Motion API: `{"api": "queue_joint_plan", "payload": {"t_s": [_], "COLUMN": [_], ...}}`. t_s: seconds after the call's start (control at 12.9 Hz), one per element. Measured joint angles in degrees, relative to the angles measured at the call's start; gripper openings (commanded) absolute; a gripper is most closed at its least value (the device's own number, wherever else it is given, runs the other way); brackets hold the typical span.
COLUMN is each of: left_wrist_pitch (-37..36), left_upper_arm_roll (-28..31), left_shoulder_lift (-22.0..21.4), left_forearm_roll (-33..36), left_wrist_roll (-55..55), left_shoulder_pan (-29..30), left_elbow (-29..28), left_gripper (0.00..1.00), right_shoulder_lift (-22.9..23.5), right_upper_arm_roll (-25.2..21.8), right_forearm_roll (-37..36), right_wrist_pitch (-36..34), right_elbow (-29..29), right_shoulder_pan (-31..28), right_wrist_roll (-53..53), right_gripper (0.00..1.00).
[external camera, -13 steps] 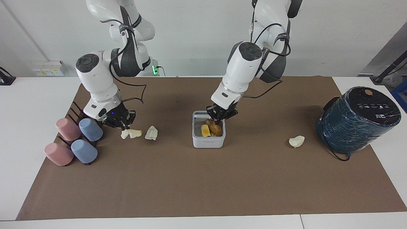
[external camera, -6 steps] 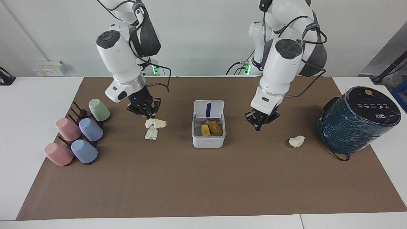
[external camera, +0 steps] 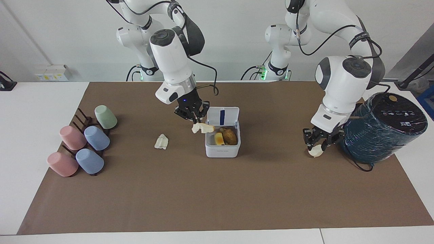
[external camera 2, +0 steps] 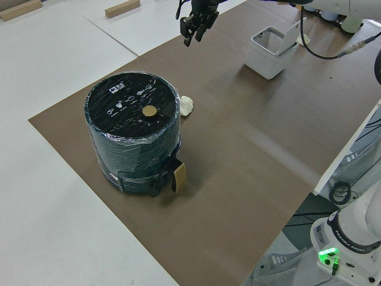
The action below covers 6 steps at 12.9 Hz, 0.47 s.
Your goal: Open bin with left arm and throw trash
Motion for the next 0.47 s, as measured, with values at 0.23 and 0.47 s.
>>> {"api": "queue_joint_plan", "payload": {"t_s": [0.23,0.47], "left_wrist_pitch": [6.1,9.6], "left_upper_arm_roll": [0.0,0.0], "left_shoulder_lift": [-0.7,-0.6], "left_forearm_roll": [1.0,1.3], "left_wrist_roll": [5.5,12.1], "left_shoulder_pan": [1.6,3.0], "left_elbow": [-6.7,-10.5], "left_gripper": [0.85,0.84], "right_shoulder_lift": [3.6,4.8], "right_upper_arm_roll": [1.5,2.0], "right_forearm_roll": [0.0,0.0], "right_wrist_pitch": [2.2,3.7], "right_elbow": [1.0,1.3], "right_shoulder_pan": [0.4,3.2], "right_wrist_roll": [-2.3,-2.7], "right_gripper": [0.0,0.0]}}
